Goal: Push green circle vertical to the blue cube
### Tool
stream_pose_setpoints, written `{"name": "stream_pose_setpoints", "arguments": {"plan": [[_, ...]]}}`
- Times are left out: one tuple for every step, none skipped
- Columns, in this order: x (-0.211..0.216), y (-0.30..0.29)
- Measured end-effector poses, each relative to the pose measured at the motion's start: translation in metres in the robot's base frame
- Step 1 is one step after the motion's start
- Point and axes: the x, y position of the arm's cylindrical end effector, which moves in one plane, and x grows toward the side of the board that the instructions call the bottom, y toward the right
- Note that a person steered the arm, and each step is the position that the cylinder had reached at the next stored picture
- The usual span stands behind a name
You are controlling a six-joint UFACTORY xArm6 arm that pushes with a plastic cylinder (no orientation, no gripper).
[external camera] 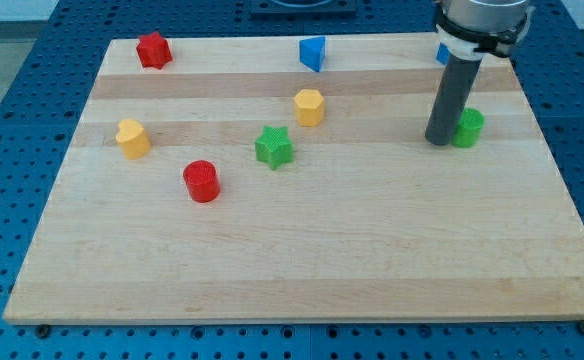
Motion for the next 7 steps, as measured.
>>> {"name": "stream_pose_setpoints", "arguments": {"plan": [[-0.006,-0.004],[-0.012,-0.007],[-0.012,-0.001],[-0.012,0.01],[-0.012,0.024],[-0.012,0.03],[-0.012,0.03]]}}
